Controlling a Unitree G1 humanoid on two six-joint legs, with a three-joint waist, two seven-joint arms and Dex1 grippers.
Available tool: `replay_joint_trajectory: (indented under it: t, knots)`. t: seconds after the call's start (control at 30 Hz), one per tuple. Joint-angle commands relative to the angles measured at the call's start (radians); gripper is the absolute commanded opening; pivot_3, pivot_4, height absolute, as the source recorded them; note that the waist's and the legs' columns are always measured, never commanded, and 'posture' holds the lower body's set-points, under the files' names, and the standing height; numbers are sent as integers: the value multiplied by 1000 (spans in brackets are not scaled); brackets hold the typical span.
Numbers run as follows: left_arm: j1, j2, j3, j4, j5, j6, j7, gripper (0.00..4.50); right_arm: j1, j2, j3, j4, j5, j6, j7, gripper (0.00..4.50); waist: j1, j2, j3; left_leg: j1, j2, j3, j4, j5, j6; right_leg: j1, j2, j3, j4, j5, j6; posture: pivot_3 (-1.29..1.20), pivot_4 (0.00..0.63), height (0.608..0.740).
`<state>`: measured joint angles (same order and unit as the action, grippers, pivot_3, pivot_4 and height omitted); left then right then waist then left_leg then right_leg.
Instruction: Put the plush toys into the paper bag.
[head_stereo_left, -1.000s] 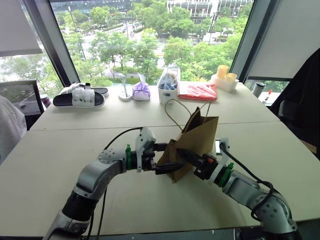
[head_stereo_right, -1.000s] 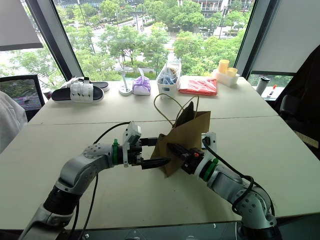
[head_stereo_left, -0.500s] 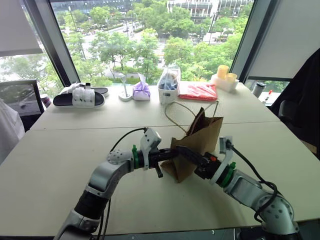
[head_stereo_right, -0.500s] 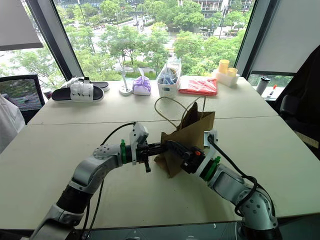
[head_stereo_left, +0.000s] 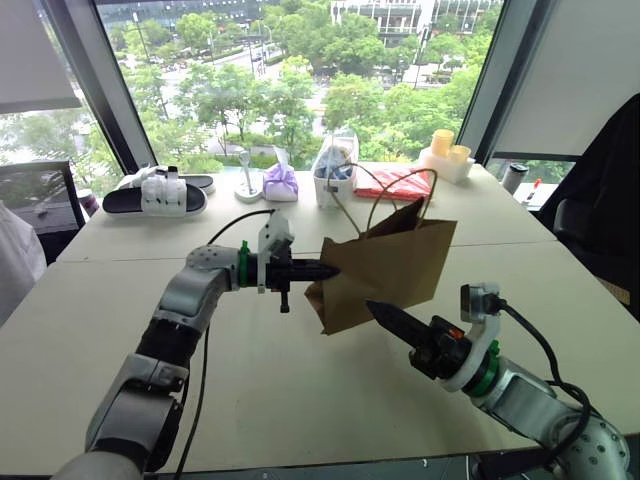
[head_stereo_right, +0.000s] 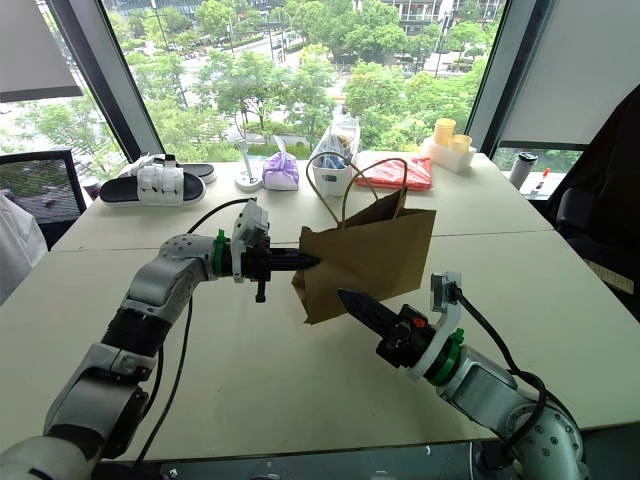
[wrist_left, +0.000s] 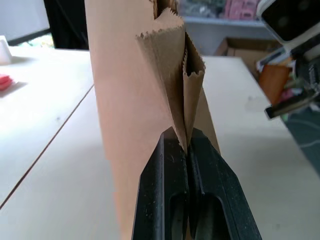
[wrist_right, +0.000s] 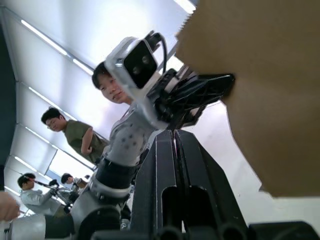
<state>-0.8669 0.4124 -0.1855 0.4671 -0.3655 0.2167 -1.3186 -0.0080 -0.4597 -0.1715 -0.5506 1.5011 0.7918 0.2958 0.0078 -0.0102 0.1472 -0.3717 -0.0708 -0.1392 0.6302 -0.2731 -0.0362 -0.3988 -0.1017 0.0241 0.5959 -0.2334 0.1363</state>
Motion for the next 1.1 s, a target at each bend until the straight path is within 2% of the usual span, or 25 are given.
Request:
replay_joint_trajectory:
  t: [0.03, 0.1, 0.2, 0.4, 0.5, 0.53, 0.73, 0.97, 1.03, 1.1]
  knots:
    - [-173, -26, -9, 332, 83, -191, -138, 28, 30, -21, -14, -56, 21, -11, 10, 0, 5, -1, 1, -1, 0, 0, 1, 0, 0, 0, 0, -1, 0, 0, 0, 0, 150, 740]
    - [-249, -49, -12, 498, 134, -281, -163, 28, 57, -28, -21, -74, 23, -17, 4, 0, 6, -2, 1, -1, -1, -1, 1, 0, 0, 0, 0, -1, -1, 0, 0, 0, 150, 740]
    - [-316, -79, 0, 647, 179, -362, -178, 28, 106, -38, -35, -108, 31, -33, -16, 0, 4, -3, 1, -1, -1, -1, 1, -1, 1, 0, -1, -1, -1, 0, 1, 0, 150, 740]
    - [-361, -107, -23, 779, 311, -564, -118, 28, 190, -33, -38, -156, 25, -72, -53, 0, -1, -3, 1, 0, -1, -1, 0, -2, 3, 0, -1, -1, 1, -1, 2, 0, 150, 740]
    - [-378, -119, -3, 801, 334, -596, -107, 838, 190, -29, -24, -149, 8, -87, -55, 0, 2, -3, 1, 0, -1, -1, 2, -2, 3, 1, -1, -1, 1, -1, 2, 0, 150, 740]
    - [-382, -120, 3, 805, 341, -604, -98, 1234, 187, -27, -19, -144, 3, -90, -55, 0, 3, -3, 1, 0, -1, -1, 2, -2, 3, 1, -1, -1, 1, -1, 2, 0, 150, 740]
    - [-387, -87, 26, 806, 380, -652, -27, 4075, 167, -27, 8, -115, -28, -98, -41, 0, 2, -4, 1, 0, -1, -1, 2, -2, 3, 1, -1, -1, 1, -1, 2, 0, 150, 740]
    - [-333, 2, 161, 698, 262, -513, -79, 4075, 142, -46, 35, -84, -54, -73, 1, 0, -19, -4, 1, 0, 0, -2, 1, -2, 3, 0, 0, -1, 3, -1, 3, 0, 150, 740]
    - [-246, 30, 199, 557, 208, -396, -76, 4075, 131, -59, 39, -80, -70, -67, 10, 0, -22, -3, 1, 0, 0, -2, 1, -2, 3, 0, 0, -1, 3, -1, 3, 0, 150, 740]
    - [-84, 49, 247, 309, 143, -216, 9, 4075, 119, -85, 29, -78, -88, -59, 17, 0, -27, -2, 1, 1, 0, -2, 1, -2, 3, 0, 0, -1, 4, -1, 3, 0, 150, 740]
